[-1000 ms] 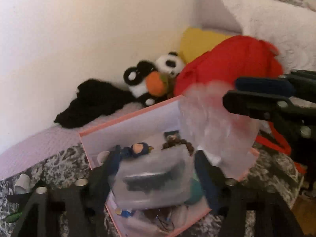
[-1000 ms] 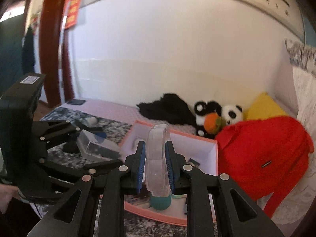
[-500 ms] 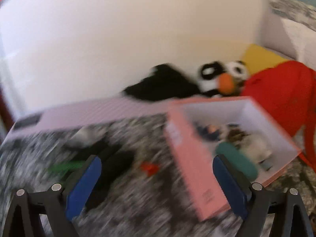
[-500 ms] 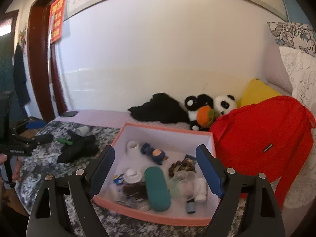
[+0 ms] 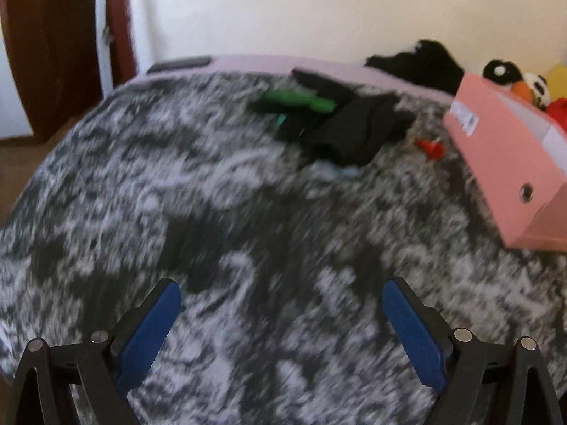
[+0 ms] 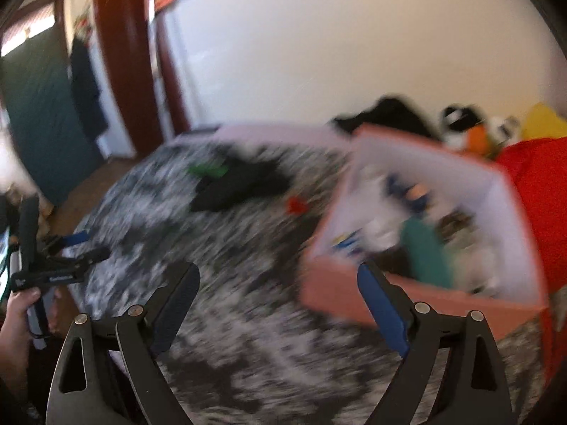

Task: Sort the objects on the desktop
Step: 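Move both tools back toward the black gloves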

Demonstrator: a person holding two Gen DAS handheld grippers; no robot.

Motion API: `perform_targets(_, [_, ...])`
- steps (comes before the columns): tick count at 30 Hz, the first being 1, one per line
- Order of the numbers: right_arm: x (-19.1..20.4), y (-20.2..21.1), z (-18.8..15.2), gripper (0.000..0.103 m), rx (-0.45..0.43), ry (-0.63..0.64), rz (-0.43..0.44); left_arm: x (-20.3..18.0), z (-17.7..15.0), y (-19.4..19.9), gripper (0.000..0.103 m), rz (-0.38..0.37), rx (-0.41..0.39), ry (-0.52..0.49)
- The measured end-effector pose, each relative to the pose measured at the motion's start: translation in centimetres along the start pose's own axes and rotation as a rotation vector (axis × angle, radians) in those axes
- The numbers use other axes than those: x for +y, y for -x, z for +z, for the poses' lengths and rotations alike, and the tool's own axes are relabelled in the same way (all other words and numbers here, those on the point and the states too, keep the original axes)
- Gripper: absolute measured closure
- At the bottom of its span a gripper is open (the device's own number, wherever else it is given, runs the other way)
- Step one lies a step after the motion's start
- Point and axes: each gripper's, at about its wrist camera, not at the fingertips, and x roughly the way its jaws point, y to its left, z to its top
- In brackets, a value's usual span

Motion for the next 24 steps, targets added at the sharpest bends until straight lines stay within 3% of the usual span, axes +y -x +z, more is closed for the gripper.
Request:
perform_targets(3, [2.7,-4.6,-0.9,0.010,0.065,-0.067,0.092,1.5,-0.2,-0.6,0.007,-0.002,0.001,0.030])
perform_targets(8, [4.5,-11.2,0.6,0.010,0.106,-0.260,0.221,2.9,3.0,-2.5,0.007,0.002,-0.029,0.041])
perform_targets(13, [4.3,-16.2,3.8,0.010,0.067,-0.387,0.214,2.0,7.9,-5.9,0.007,-0.019,-0.049,0.007])
perform_targets(17, [2.7,-19.9,6.3,0.010,0.062,-0.491,0.228,0.6,12.1,-9.9,0.007,-0.082,-0.050,-0.002])
perform_targets(24, [0.8,-28.4,8.3,0.010,0.132,-0.586,0.237,-1.1,16.4,-15.6,0.007,-0.119,-0.057,-0.030])
